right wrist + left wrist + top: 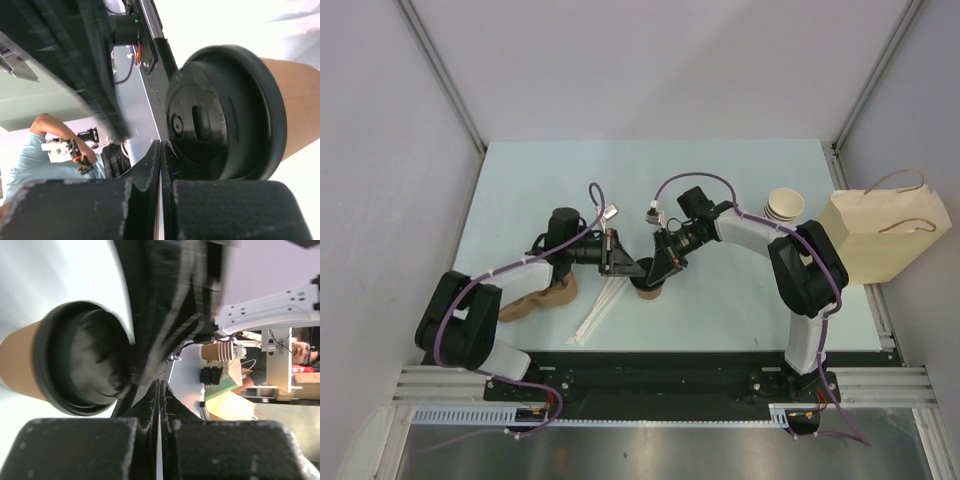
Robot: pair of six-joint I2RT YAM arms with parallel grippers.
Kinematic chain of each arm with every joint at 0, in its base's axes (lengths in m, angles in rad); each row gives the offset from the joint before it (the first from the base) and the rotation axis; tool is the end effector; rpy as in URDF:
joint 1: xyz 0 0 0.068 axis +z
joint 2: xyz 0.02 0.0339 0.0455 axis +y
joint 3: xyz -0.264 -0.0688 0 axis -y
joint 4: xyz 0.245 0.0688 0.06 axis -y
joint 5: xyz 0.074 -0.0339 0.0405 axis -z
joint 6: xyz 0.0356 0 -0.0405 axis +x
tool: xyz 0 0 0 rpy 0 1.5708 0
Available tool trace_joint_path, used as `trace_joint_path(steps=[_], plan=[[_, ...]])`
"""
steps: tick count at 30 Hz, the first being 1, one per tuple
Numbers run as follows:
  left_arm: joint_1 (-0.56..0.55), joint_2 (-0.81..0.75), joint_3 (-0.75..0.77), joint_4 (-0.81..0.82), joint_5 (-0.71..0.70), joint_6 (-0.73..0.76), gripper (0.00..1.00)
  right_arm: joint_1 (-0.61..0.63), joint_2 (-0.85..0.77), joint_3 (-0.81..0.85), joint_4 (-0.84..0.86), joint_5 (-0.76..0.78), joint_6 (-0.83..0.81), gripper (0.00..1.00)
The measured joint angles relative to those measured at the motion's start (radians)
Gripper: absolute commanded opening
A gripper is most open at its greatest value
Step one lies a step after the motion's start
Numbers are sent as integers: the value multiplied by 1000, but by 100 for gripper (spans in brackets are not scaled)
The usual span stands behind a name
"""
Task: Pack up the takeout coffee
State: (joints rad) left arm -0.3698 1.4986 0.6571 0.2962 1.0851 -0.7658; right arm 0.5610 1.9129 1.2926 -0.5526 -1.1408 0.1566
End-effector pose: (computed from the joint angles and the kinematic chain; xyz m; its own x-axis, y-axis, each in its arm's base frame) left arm 0.2557 -0.1329 0.1871 -0.9542 0.0229 -0.2984 0.2946 0.2467 -0.9232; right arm 0.3022 0.2281 0.1867 -0.8521 -0.4586 -0.2520 -0.3919 0.2401 0.8881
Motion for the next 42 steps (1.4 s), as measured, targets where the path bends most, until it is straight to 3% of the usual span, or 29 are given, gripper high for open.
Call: trace_joint_path(steps=[4,9,13,16,19,23,30,42], plan=[[0,-92,2,-18,-13,17,0,-5,-17,-1,27,6,19,0],[0,-196,44,-174,-71,161,9,-16,-20,-1,66,16,50,0],[-14,-333,103,-382,-194,420,33,-22,-20,-1,89,27,72,0],[-73,-430,148,-505,-333,628,40,-23,-20,-1,102,44,80,0],[-205,-496,185,-592,-494,846,44,-24,-19,-1,113,61,87,0],[-375,-496,204,-663,-671,1064,45,-27,-6,0,117,81,89,0],[-579,-351,243,-712,-924,1220,44,-31,10,1,118,64,105,0],[-673,-157,318,-694,-1182,1230,36,-34,25,5,119,48,132,0]])
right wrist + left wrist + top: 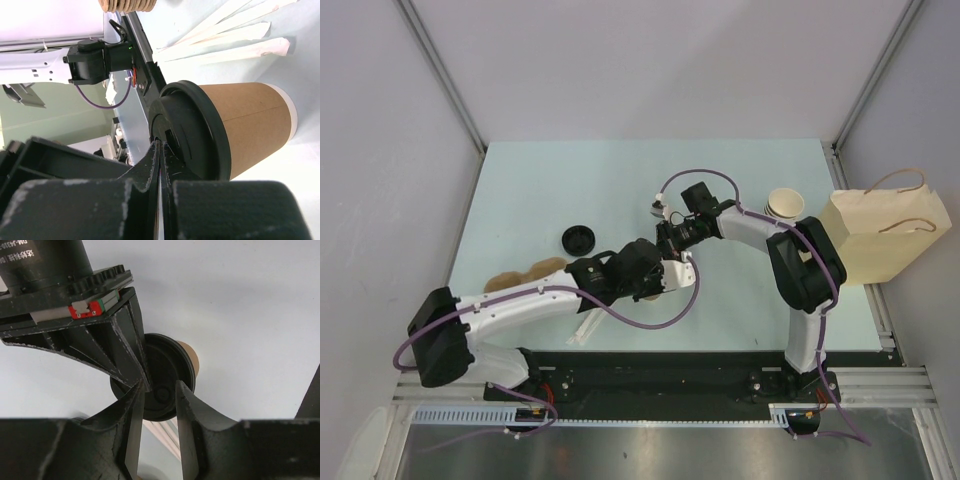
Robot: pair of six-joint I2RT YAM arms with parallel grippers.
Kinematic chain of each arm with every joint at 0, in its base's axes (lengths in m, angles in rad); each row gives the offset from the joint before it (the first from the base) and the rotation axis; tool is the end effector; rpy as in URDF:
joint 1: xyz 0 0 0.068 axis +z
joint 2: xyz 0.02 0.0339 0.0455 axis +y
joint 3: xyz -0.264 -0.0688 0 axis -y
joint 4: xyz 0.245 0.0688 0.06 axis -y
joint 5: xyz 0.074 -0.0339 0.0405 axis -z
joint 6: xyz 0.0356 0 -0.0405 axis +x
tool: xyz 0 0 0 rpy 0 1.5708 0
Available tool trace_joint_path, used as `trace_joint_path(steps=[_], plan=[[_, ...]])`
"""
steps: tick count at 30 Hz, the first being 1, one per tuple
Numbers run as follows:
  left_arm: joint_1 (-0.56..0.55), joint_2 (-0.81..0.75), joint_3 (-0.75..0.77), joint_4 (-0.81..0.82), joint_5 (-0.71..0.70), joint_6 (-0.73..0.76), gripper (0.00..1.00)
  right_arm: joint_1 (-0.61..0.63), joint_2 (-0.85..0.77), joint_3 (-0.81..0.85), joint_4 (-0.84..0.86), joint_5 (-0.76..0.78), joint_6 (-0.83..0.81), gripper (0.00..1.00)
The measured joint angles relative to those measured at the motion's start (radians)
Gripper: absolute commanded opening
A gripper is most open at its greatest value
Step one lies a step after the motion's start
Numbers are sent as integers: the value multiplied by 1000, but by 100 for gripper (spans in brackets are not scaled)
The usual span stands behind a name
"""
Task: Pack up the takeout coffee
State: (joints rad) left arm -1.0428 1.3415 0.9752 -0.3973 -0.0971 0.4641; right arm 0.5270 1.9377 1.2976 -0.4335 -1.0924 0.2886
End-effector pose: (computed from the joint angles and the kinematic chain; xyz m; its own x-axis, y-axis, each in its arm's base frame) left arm 0.1487 -0.2481 0.2632 0.0575 0.7857 -0.6159 0.8932 0.2351 0.3833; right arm 0.3213 0.2235 0.1823 -0.8983 -0.3711 -0.2352 -0.3566 0.3031 0.8837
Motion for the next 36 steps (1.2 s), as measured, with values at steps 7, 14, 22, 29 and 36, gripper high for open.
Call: trace_joint_path(steps=[7,14,22,29,36], plan=[[-33,50,23,14,-55,-22,34,-1,3,1,0,-4,8,0],[-38,74,29,19,-59,-54,22,-1,5,1,0,-5,12,0],[-62,74,43,9,-14,-106,22,-2,12,1,2,-16,16,0],[-71,85,90,-10,-4,-126,23,-2,16,5,2,-21,18,0],[-71,137,102,-18,-4,-150,24,-2,17,5,2,-21,18,0]])
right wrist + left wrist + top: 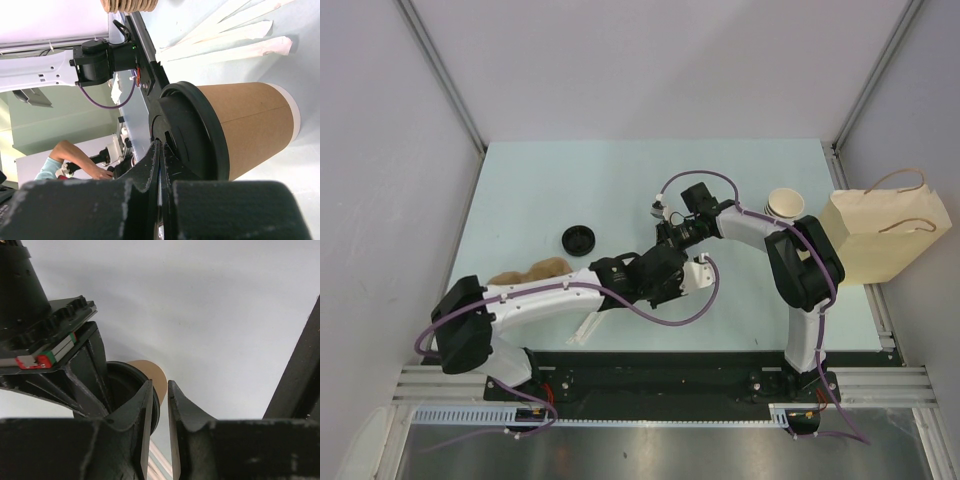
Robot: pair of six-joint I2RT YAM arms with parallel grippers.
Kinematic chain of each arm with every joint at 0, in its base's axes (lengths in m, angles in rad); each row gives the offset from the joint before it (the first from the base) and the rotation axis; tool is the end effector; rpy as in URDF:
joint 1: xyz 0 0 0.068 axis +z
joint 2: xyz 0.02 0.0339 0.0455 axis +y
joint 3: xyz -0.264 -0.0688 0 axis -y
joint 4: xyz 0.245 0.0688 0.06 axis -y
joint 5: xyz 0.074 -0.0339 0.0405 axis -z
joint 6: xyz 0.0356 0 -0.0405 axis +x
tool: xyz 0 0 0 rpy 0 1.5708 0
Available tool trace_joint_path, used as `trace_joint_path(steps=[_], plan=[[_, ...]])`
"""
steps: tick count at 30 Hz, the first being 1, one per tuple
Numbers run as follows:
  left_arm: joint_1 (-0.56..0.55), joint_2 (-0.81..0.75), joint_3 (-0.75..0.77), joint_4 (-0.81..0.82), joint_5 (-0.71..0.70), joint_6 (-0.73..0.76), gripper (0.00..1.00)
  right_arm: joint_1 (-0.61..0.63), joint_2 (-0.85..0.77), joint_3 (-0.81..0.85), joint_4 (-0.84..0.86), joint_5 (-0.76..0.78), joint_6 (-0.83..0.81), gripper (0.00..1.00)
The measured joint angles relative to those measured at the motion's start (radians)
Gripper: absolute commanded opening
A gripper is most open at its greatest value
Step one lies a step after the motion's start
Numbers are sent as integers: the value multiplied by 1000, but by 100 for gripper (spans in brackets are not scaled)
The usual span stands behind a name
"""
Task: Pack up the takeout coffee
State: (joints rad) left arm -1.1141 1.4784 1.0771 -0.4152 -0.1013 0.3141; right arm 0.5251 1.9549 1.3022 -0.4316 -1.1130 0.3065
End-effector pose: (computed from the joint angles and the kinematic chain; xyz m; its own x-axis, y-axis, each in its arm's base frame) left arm 0.1441 -0.2852 0.2562 -0.0392 0.7768 -0.6285 0.9195 0.2743 0.2817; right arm 0.3231 0.2241 0.1778 -0.9056 -0.3705 -0.2065 -0.3264 0.2979 0.8971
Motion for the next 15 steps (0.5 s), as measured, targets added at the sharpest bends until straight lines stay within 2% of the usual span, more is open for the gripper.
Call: trace_joint_path(steps=[15], plan=[[-11,98,2,9,-87,-32,25,0,4,2,0,-2,0,0]])
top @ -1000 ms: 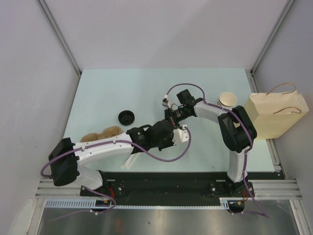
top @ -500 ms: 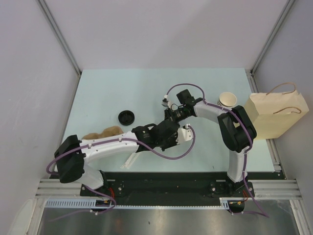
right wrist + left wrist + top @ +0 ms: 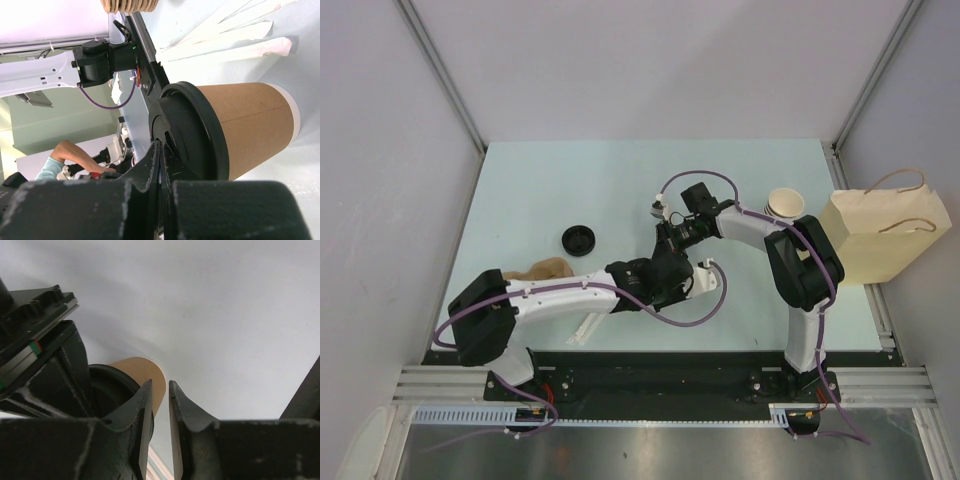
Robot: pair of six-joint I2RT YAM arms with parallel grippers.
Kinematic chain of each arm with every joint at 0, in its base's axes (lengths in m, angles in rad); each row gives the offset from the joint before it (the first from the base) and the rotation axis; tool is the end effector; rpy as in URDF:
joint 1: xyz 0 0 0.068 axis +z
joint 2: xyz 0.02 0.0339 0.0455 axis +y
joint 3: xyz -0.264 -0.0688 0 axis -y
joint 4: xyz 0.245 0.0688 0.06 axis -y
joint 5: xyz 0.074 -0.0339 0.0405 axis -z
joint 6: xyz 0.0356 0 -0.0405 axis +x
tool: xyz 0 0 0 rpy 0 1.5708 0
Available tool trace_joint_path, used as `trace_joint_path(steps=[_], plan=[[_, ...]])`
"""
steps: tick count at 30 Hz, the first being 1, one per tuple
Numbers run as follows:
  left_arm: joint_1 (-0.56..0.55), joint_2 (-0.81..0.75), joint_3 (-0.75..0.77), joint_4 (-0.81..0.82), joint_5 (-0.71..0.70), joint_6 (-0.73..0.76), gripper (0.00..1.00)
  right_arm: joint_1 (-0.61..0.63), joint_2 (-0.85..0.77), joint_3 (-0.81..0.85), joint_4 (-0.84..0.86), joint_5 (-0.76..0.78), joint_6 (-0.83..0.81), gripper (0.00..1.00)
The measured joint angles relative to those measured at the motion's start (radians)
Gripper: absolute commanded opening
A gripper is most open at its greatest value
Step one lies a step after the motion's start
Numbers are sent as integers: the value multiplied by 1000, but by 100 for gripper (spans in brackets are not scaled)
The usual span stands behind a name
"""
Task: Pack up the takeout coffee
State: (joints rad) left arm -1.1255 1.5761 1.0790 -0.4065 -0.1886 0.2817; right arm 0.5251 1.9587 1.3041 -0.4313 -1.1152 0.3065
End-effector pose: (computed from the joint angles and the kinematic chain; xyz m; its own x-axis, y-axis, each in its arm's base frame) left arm 0.1494 -0.2975 0.2278 -0.0925 0.8277 -0.5535 0.8976 0.3099 0.3135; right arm 0.3236 0.2244 0.1770 -0.9057 -0.3713 -0.2047 -0.3246 0.2967 0.8981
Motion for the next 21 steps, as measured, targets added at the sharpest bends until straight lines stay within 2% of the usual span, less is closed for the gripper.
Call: trace_joint_path(steps=[7,13,21], plan=[[-2,23,-2,1,-1,-17,25,-1,2,3,-1,0,0,0],[-3,21,-5,-8,-1,-21,29,-1,2,4,-1,1,-1,0],[-8,9,62,-69,-45,-19,31,-1,4,5,-2,1,-2,0]])
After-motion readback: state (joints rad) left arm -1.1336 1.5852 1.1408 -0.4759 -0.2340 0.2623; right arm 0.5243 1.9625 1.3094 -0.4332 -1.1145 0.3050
